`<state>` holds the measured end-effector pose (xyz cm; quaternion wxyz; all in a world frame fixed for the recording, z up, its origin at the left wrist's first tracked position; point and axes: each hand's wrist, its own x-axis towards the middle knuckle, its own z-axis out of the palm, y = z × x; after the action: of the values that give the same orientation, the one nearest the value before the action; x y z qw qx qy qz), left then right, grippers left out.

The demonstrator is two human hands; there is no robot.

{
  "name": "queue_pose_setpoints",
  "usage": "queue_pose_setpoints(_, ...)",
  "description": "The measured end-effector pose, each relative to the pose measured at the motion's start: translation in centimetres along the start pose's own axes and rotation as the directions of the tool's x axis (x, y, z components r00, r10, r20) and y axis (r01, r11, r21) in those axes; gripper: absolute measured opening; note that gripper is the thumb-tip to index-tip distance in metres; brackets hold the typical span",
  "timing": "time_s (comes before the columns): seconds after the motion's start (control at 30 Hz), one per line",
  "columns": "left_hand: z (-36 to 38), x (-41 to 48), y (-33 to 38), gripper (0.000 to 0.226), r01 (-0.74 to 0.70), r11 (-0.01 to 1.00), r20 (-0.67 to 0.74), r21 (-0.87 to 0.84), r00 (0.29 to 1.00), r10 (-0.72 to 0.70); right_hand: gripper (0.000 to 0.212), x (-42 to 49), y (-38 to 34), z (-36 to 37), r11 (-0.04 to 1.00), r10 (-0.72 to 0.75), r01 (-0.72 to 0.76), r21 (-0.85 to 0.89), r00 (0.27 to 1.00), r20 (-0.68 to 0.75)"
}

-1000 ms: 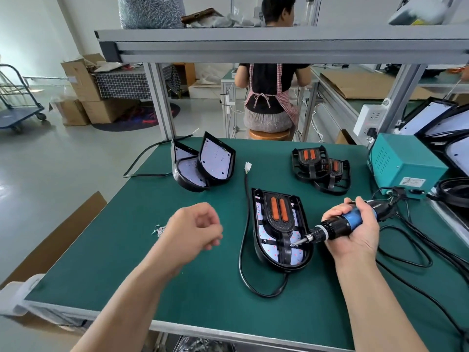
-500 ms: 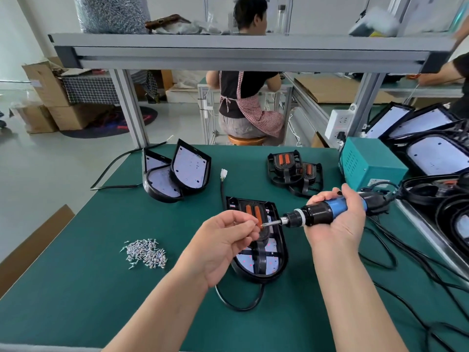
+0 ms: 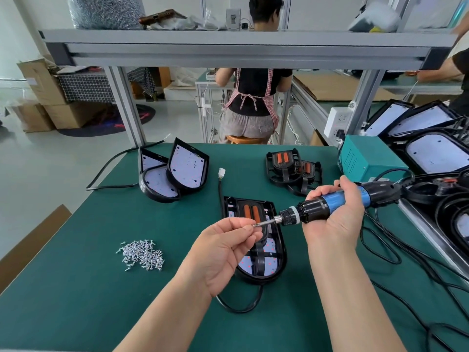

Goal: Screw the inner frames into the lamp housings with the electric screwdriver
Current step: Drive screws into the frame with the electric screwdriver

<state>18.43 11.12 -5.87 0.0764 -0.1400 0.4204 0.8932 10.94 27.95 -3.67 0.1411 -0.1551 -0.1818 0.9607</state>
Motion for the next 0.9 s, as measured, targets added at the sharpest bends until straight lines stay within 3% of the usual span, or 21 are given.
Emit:
queue_pose_setpoints(0.23,0.4,-0.2,-0.8,0.014,-0.021,1.0,-0.078,-0.008,0.997,0.02,0.017,-0.4,-0.1,0.2,0.998,-0.05,0.05,-0.035,0.999,-0.012)
queue_pose_setpoints(0.4,1.4,-0.5,-1.8,0.012,-0.175,0.985,-0.164,-0.001,0.971,0.173,0.018,-0.7,0.1,0.9,0.995,-0.082,0.081,-0.051,0.996,-0.021)
queue_pose_setpoints(0.63,2.5,-0.7,-2.7,0.018,-0.432,0.867,-0.163,0.249,0.863,0.477,0.017,-0.3,0.1,1.1,0.998,-0.052,0.05,-0.031,0.996,-0.068)
queue_pose_setpoints(0.9,1.8,0.0,-2.3,0.026,-0.525,0.731,-0.073,0.436,0.789,0.61,0.018,0.2,0.7,0.9,0.997,0.081,-0.079,0.018,0.991,-0.111)
